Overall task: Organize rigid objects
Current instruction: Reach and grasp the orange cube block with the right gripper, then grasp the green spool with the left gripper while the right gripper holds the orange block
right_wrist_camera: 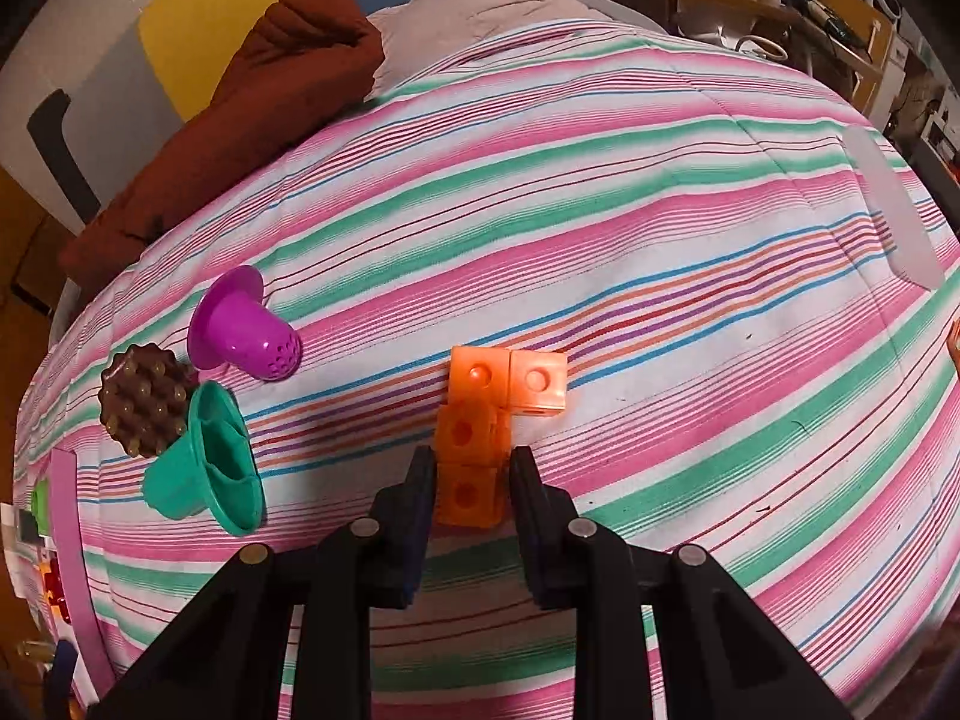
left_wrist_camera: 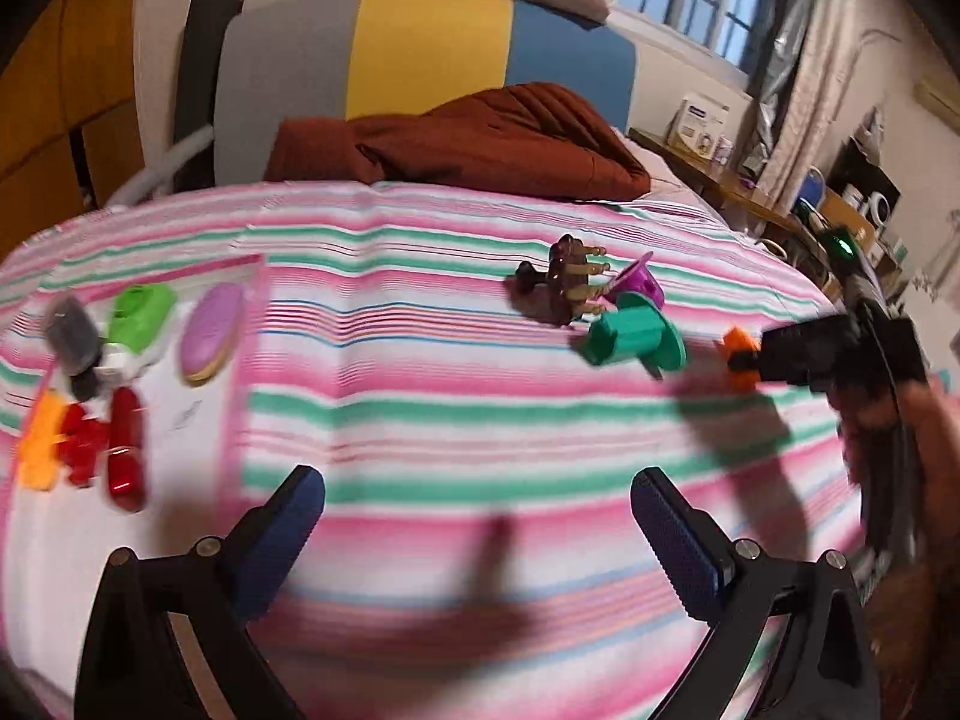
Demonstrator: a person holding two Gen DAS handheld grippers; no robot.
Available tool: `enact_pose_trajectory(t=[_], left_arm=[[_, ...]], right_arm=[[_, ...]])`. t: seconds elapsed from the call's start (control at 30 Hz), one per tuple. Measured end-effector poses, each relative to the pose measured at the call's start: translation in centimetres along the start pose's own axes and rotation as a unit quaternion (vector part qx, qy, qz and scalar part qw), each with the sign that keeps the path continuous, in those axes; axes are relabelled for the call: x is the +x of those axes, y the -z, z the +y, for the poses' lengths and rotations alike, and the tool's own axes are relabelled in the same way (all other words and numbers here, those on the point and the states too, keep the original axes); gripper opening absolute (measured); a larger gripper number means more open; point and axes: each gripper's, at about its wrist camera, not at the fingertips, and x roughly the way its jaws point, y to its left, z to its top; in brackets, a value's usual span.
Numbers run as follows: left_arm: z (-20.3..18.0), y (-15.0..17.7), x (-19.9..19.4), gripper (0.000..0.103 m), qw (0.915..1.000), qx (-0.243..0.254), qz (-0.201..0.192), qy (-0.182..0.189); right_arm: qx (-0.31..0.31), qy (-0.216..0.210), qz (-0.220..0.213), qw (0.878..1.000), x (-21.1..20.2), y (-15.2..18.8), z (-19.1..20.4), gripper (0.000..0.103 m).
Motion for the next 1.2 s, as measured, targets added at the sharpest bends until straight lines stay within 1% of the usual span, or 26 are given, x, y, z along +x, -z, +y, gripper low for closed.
enact_pose_trajectory(t=[0.03,0.2,0.3,0.4,0.5,0.53,0.67,0.73,0.8,0.87,0.9,0.93,1.0,1.07,1.1,1.17,1.2], left_arm=[[-0.3,-0.4,0.7,0.103,1.0,-0.005,0.002,0.001],[-1.9,-2.8,5.3,0.103,0.9993,-0.021,0.025,-0.018],[-2.7,-3.8,7.9,0.103,0.9983,-0.023,0.04,-0.037],[-3.3,-4.3,9.6,0.103,0.9973,-0.021,0.056,-0.042],[-4.4,-5.0,10.3,0.103,0.9978,0.001,0.053,-0.041],[-4.6,-5.4,10.4,0.103,0.9979,0.001,0.052,-0.04],[-5.6,-7.1,9.4,0.103,0.9995,-0.022,0.024,0.006],[-6.7,-8.1,9.1,0.103,0.9996,-0.016,0.013,0.02],[-8.1,-8.7,8.9,0.103,0.9994,0.005,0.008,0.034],[-8.6,-8.7,8.5,0.103,0.9993,0.018,-0.002,0.032],[-8.5,-8.3,8.4,0.103,0.9995,0.015,-0.009,0.028],[-8.2,-7.7,8.4,0.103,0.9993,0.007,-0.011,0.034],[-7.4,-7.2,9.2,0.103,0.9992,-0.011,0.006,0.037],[-6.6,-6.6,10.5,0.103,0.9983,-0.04,0.029,0.031],[-6.3,-6.4,10.9,0.103,0.9966,-0.06,0.041,0.037],[-6.5,-6.3,11.1,0.103,0.9947,-0.076,0.043,0.055],[-6.9,-6.2,10.9,0.103,0.9951,-0.071,0.039,0.056]], right_arm=[[0.0,0.0,0.001,1.0,0.2,-0.2,0.0,0.025],[0.009,-0.008,0.005,1.0,0.2,-0.2,-0.3,0.026],[0.011,-0.011,0.006,1.0,0.0,0.1,-0.4,0.026],[0.01,-0.009,0.007,1.0,0.2,-0.1,-0.3,0.026],[0.013,-0.011,0.008,1.0,0.4,-0.3,-0.4,0.026],[0.016,-0.014,0.008,1.0,0.3,-0.4,-0.5,0.026],[0.028,-0.022,0.01,0.999,0.2,-0.3,-0.9,0.026],[0.033,-0.025,0.01,0.999,0.2,-0.2,-1.0,0.026],[0.037,-0.027,0.01,0.999,0.3,-0.3,-1.0,0.026],[0.043,-0.031,0.01,0.999,0.4,-0.3,-1.1,0.026],[0.045,-0.033,0.011,0.998,0.4,-0.3,-1.1,0.026],[0.048,-0.035,0.011,0.998,0.5,-0.4,-1.1,0.026],[0.051,-0.036,0.012,0.998,0.6,-0.4,-1.1,0.026],[0.05,-0.034,0.012,0.998,0.6,-0.4,-1.0,0.026],[0.049,-0.033,0.012,0.998,0.6,-0.5,-1.0,0.026],[0.05,-0.034,0.012,0.998,0.5,-0.4,-1.0,0.026],[0.051,-0.035,0.012,0.998,0.5,-0.5,-1.1,0.026]])
